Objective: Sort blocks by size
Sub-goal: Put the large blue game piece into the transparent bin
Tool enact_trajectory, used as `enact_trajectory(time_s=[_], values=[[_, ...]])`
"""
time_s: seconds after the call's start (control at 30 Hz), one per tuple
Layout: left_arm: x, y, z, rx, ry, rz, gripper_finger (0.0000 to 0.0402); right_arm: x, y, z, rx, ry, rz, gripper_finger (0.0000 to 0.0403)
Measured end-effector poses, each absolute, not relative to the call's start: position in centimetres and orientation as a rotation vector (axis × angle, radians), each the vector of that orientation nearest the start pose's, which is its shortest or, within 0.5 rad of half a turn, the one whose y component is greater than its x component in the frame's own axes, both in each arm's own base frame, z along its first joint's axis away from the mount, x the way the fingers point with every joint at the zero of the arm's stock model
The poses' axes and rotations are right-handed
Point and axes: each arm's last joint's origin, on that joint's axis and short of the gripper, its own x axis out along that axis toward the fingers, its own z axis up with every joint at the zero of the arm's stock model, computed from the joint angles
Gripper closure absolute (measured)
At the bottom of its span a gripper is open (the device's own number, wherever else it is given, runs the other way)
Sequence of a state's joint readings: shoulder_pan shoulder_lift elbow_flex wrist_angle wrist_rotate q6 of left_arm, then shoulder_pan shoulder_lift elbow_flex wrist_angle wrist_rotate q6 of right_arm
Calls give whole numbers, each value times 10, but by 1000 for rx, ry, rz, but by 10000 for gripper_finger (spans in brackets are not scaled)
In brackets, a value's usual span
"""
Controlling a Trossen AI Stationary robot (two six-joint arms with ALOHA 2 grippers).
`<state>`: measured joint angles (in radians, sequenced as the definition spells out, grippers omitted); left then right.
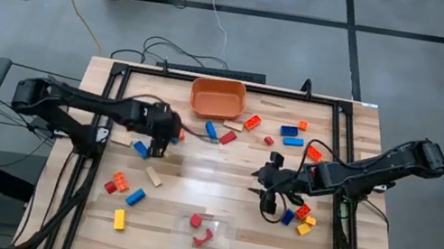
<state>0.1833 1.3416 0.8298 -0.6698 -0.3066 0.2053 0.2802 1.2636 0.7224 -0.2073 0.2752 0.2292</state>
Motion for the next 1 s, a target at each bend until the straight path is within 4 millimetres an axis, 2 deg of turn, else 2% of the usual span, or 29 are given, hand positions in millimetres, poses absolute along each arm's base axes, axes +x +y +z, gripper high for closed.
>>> enact_trajectory(time_s=[0.17, 0.43, 0.53, 0.63, 0.7, 0.73, 0.8, 0.9, 1.0], values=[[237, 70, 197, 220, 1239, 258, 160, 242, 61, 206, 5, 694, -70, 148], [246, 80, 156, 199, 1425, 188, 163, 242, 61, 205, 8, 674, -66, 148], [248, 80, 148, 187, 1451, 171, 194, 242, 62, 205, 8, 671, -65, 148], [250, 78, 146, 176, 1455, 171, 260, 242, 62, 205, 10, 670, -65, 148], [250, 77, 149, 170, 1450, 183, 314, 242, 62, 205, 13, 669, -66, 148], [251, 76, 151, 161, 1450, 191, 322, 242, 62, 205, 16, 666, -67, 148], [251, 73, 160, 153, 1448, 209, 320, 243, 62, 206, 24, 660, -68, 148], [253, 63, 185, 88, 1378, 181, 320, 242, 63, 206, 39, 660, -69, 148], [258, 44, 210, 26, 1281, 146, 320, 241, 66, 205, 38, 663, -59, 148]])
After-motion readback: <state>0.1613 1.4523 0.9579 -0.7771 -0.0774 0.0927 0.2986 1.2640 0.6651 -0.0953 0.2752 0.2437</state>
